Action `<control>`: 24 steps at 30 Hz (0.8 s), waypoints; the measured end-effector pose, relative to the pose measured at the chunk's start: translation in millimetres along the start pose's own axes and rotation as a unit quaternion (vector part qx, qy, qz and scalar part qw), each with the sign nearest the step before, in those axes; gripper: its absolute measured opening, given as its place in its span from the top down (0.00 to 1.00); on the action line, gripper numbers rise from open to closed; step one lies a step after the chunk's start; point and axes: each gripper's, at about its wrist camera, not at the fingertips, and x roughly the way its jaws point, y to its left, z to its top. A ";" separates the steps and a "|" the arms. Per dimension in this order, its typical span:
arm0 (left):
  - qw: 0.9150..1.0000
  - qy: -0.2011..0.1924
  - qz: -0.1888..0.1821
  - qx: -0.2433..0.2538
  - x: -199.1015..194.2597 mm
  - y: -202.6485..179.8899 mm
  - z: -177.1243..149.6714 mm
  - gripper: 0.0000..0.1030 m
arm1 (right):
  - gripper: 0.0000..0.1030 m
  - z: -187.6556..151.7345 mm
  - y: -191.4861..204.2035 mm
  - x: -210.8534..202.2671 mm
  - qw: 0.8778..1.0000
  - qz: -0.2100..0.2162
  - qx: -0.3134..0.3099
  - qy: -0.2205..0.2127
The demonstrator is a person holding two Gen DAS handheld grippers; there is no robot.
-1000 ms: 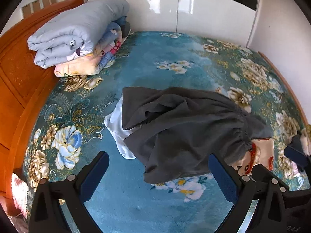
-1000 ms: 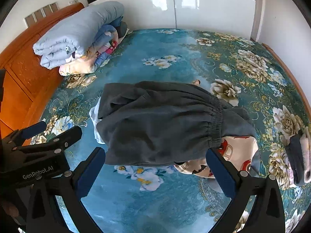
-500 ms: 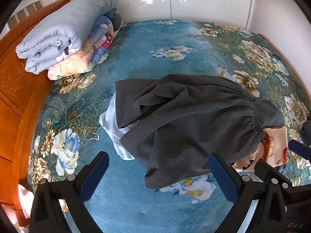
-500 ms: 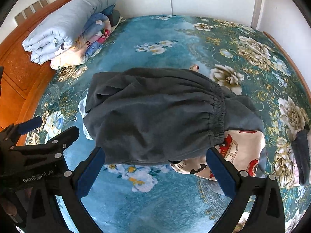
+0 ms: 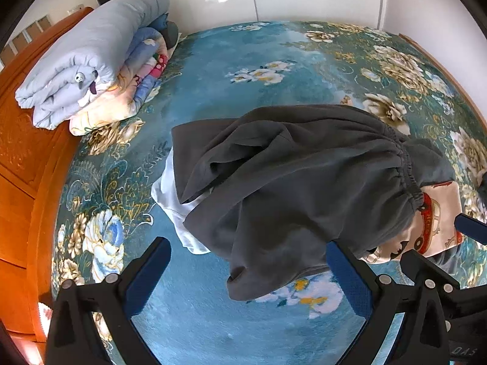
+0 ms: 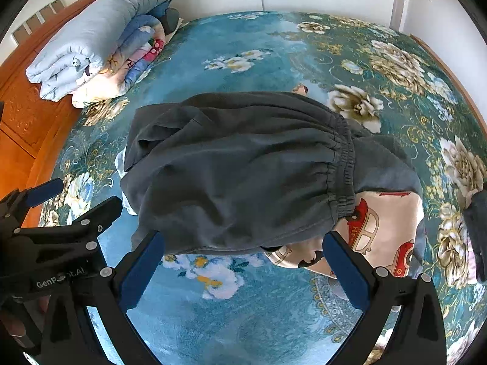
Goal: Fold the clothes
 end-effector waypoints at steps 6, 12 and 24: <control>0.999 0.000 -0.003 0.042 5.3 -24.8 2.9 0.00 | 0.00 -5.6 -17.2 -0.2 1.000 0.003 0.016 0.002; 0.988 0.013 -0.014 0.152 30.7 -106.4 11.8 0.00 | 0.00 -42.6 -88.7 -15.3 0.995 -0.011 0.102 0.011; 0.944 0.025 -0.032 0.326 98.7 -272.1 10.5 0.01 | 0.00 -165.5 -215.1 -43.5 0.963 -0.130 0.226 0.074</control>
